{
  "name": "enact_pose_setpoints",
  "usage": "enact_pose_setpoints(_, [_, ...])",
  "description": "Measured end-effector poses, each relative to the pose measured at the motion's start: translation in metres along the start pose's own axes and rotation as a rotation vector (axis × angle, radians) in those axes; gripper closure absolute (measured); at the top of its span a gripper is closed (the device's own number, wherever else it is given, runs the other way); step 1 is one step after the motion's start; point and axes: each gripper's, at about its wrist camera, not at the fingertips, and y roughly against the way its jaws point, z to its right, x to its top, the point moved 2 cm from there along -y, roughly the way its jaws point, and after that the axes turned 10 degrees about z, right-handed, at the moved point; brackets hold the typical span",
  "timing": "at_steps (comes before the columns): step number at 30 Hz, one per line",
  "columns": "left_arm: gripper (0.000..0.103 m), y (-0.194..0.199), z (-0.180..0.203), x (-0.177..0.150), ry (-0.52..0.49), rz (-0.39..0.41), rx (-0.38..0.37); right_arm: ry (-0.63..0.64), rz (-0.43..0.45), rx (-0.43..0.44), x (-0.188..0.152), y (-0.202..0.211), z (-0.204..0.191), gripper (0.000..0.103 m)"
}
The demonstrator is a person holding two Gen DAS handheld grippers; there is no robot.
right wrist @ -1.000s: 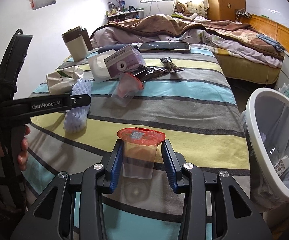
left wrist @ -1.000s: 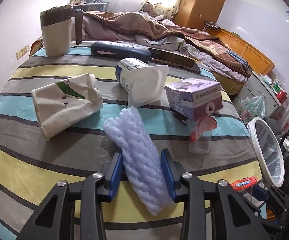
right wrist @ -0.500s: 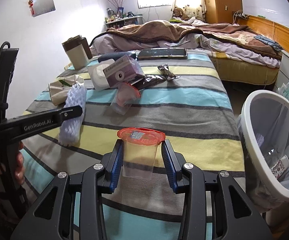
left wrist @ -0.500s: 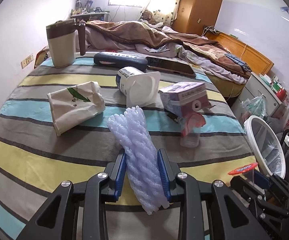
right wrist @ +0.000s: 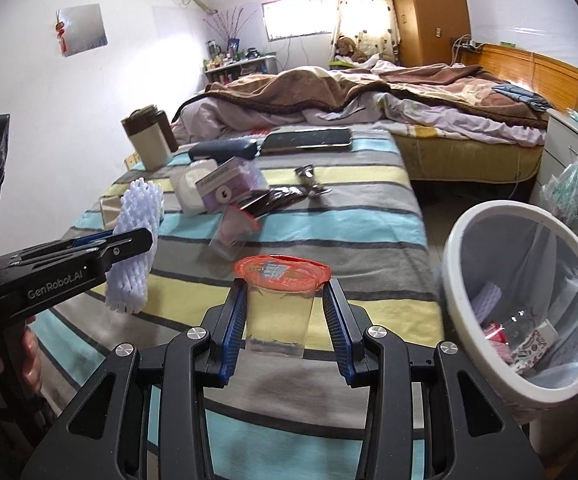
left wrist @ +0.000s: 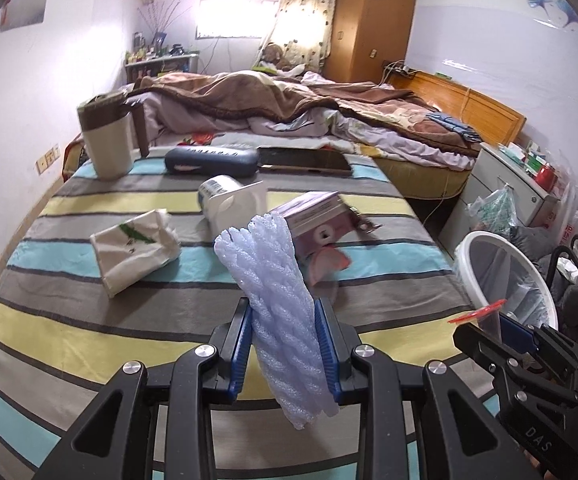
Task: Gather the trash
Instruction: 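Carry the foam net with the left tool while the right tool carries the cup over the white bin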
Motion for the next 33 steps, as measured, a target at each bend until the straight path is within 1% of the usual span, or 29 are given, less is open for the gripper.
enact_pose_setpoints(4, [0.071, 0.004, 0.017, 0.006, -0.023, 0.017, -0.027, -0.018, 0.03, -0.024, 0.005, 0.009, 0.012, 0.062])
enact_pose_setpoints(10, [0.071, 0.01, 0.055, 0.014, -0.072, 0.045, -0.076, -0.043, 0.066, -0.067, 0.01, 0.023, 0.034, 0.062])
enact_pose_setpoints(18, [0.071, 0.011, 0.111, 0.018, -0.136, 0.057, -0.169, -0.078, 0.101, -0.145, 0.016, 0.039, 0.068, 0.062])
enact_pose_setpoints(27, [0.071, 0.003, 0.17, 0.013, -0.202, 0.042, -0.27, -0.123, 0.131, -0.238, 0.017, 0.055, 0.101, 0.062])
enact_pose_setpoints(33, [0.071, -0.009, 0.204, 0.009, -0.234, 0.015, -0.327, -0.148, 0.133, -0.302, 0.014, 0.063, 0.125, 0.062])
